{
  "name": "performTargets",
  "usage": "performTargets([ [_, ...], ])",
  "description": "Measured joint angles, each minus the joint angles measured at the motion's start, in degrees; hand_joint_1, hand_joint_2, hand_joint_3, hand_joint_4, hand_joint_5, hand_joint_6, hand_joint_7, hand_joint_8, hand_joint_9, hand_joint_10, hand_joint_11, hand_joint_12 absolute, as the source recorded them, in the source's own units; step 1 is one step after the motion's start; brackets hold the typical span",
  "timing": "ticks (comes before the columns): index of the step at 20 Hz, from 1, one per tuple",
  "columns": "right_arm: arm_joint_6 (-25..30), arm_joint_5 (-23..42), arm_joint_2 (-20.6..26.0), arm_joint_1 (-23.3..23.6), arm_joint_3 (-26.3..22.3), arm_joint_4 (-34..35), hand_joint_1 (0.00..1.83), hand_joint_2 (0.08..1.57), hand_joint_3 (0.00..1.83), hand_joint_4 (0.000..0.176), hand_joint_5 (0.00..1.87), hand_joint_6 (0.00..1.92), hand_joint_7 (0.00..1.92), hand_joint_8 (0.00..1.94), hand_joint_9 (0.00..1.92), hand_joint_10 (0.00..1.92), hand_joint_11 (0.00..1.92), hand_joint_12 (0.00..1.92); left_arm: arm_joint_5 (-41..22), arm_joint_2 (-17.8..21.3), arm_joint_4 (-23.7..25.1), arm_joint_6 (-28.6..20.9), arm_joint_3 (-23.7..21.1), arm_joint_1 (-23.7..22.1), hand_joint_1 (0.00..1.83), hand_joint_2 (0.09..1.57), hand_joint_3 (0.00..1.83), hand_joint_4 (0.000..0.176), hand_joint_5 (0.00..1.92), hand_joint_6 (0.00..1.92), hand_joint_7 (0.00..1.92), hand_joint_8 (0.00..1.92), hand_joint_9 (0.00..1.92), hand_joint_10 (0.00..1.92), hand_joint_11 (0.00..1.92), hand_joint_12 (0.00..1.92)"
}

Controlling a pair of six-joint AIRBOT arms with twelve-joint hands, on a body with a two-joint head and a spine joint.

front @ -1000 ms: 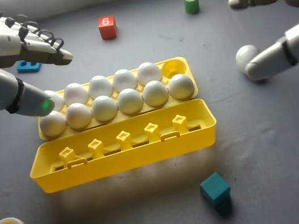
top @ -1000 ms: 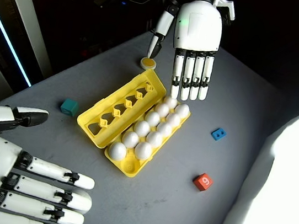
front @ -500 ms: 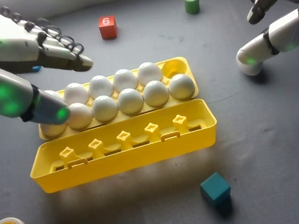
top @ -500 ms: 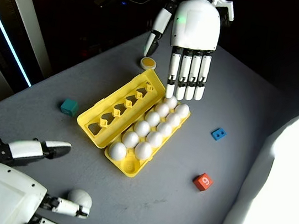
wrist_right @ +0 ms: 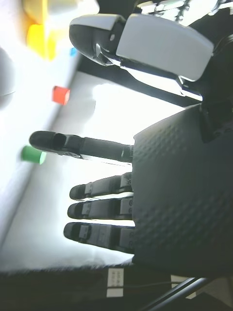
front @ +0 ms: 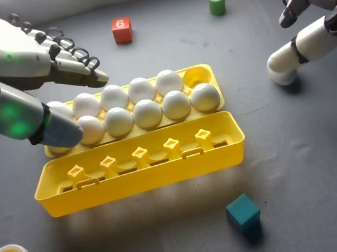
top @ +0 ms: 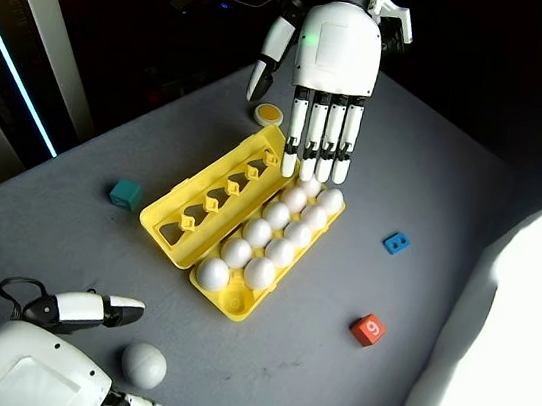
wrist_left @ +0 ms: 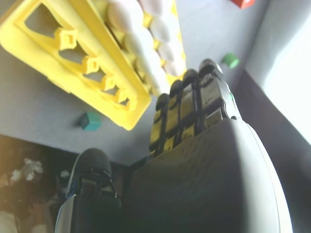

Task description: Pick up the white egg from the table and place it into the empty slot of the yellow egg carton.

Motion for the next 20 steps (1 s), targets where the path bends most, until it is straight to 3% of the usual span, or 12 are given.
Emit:
performTargets([
  [2,-0.85,0.28,-0.90,-0.31,0.79,0.52,0.45,0.69,0.00,0.119,0.74,0.01,0.00,0.00,0.00,0.00,0.00,0.00,0.26,-0.02,1.46,-1.33,0.00,0.00,0.00,1.30,0.00,0.000,0.07,0.00,0.04,0.00,0.03,0.00,0.00,0.01],
  [4,-1.36,0.37,-1.86,-0.70,1.88,1.27,0.42,0.69,0.00,0.123,0.74,0.01,0.00,0.00,0.00,0.00,0.00,0.00,0.87,-0.07,2.19,-2.27,0.70,0.22,0.00,1.30,0.00,0.000,0.06,0.00,0.04,0.00,0.02,0.00,0.00,0.00],
  [8,-3.02,1.16,-3.54,-0.98,4.20,2.86,0.42,0.72,0.01,0.108,0.76,0.01,0.00,0.00,0.00,0.00,0.00,0.00,1.40,-0.17,5.05,-5.33,1.18,0.22,0.00,1.29,0.00,0.000,0.07,0.00,0.06,0.01,0.03,0.00,0.00,0.00],
  [10,-5.01,0.68,-3.87,-1.79,4.46,6.32,0.42,0.73,0.01,0.126,0.75,0.01,0.00,0.00,0.00,0.00,0.00,0.00,1.44,-0.42,5.22,-5.42,1.16,0.48,0.00,1.29,0.00,0.000,0.07,0.00,0.06,0.01,0.04,0.01,0.00,0.00],
  [14,-5.92,-0.22,-3.85,-1.77,4.48,8.13,0.45,0.73,0.01,0.115,0.82,0.03,0.03,0.01,0.00,0.00,0.00,0.00,1.55,-0.44,5.16,-5.64,1.11,0.70,0.00,1.29,0.00,0.000,0.08,0.01,0.07,0.01,0.05,0.01,0.00,0.00],
  [15,-5.92,-0.39,-3.85,-1.77,4.48,8.15,0.45,0.72,0.01,0.123,0.82,0.03,0.03,0.01,0.00,0.00,0.00,0.00,1.55,-0.44,5.20,-5.66,1.11,0.70,0.00,1.30,0.00,0.000,0.08,0.01,0.08,0.01,0.04,0.01,0.00,0.00],
  [17,-5.90,-0.96,-3.87,-1.77,4.48,8.17,0.50,0.73,0.01,0.101,0.83,0.03,0.06,0.01,0.00,0.00,0.00,0.00,1.49,-0.42,5.35,-5.68,1.11,0.70,0.00,1.30,0.00,0.000,0.07,0.00,0.05,0.00,0.01,0.00,0.00,0.00],
  [18,-5.88,-1.18,-3.91,-1.70,4.48,8.11,0.46,0.73,0.01,0.116,0.83,0.02,0.04,0.00,0.00,0.00,0.00,0.00,1.51,-0.42,5.33,-5.81,1.11,0.70,0.00,1.29,0.00,0.000,0.07,0.00,0.06,0.00,0.02,0.01,0.00,0.00],
  [20,-5.79,-1.46,-4.15,-1.49,4.48,8.22,0.47,0.72,0.01,0.122,0.83,0.02,0.04,0.00,0.00,0.00,0.00,0.00,1.51,-0.42,5.29,-5.81,1.11,0.70,0.00,1.30,0.00,0.000,0.08,0.01,0.07,0.01,0.04,0.01,0.00,0.00],
])
